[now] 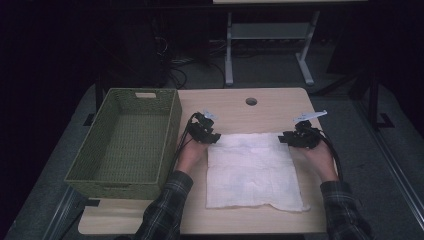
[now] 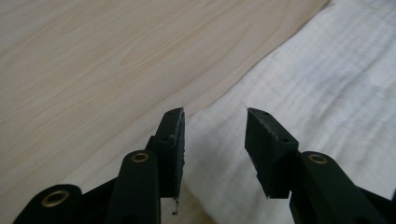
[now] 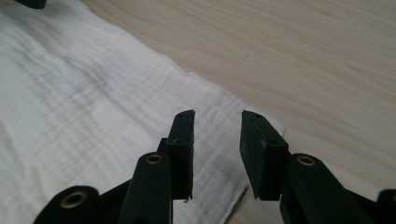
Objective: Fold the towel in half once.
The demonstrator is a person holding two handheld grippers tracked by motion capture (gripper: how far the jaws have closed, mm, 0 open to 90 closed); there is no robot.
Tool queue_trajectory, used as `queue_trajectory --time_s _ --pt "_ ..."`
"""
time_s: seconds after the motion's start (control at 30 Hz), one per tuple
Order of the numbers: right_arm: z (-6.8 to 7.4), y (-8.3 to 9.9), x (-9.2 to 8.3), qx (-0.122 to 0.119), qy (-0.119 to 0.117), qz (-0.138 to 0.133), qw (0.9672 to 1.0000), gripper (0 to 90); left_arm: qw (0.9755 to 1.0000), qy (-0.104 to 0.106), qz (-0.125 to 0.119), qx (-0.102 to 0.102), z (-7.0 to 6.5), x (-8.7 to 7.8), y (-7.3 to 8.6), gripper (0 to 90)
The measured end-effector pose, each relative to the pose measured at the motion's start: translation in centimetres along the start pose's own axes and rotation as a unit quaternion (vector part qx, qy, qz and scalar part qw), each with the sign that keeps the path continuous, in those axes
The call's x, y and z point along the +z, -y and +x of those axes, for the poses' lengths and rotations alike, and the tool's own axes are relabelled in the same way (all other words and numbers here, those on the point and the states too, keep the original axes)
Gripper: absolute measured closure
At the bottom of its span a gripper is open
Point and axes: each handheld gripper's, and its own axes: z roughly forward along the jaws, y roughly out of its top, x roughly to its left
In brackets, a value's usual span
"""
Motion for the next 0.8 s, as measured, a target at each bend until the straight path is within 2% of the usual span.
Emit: queue_trajectory --time_s 0.07,0.2,0.3,0.37,0.43,0.57,0.63,0.73,0.8 --pt "-0.5 -0.4 0.5 0.001 0.007 0.010 0.9999 65.0 0.9998 -0.014 0.014 0.007 0.4 0.4 0.0 56.3" --pt "-1.5 -1.0 1.2 0.000 0.017 0.016 0.9997 64.9 0.9995 -0.021 0.022 -0.005 1.1 1.0 0.1 56.3" --pt "-2.4 -1.1 1.7 0.012 0.030 0.018 0.9993 64.2 0.9993 -0.028 0.023 -0.014 1.2 1.2 0.2 56.3" --pt "-3.1 -0.9 2.3 0.025 0.030 0.025 0.9989 63.7 0.9990 -0.030 0.030 -0.010 1.2 1.5 0.4 56.3" --pt "-3.5 -0.8 2.8 0.030 0.025 0.031 0.9987 63.4 0.9989 -0.027 0.037 -0.010 1.3 1.6 0.5 56.3" --pt "-3.3 -0.6 3.8 0.025 0.023 0.044 0.9985 64.0 0.9992 -0.020 0.031 -0.016 1.5 1.6 0.7 58.1" --pt "-3.1 -0.5 4.0 0.020 0.029 0.044 0.9984 66.3 0.9993 -0.017 0.030 -0.014 1.5 1.6 0.7 61.8" --pt "-3.0 -0.4 3.9 0.012 0.035 0.043 0.9984 74.2 0.9995 -0.011 0.026 -0.015 1.4 1.7 0.7 69.3" --pt "-3.0 -0.3 3.8 0.017 0.030 0.042 0.9985 81.4 0.9995 -0.004 0.025 -0.017 1.4 1.7 0.7 75.3"
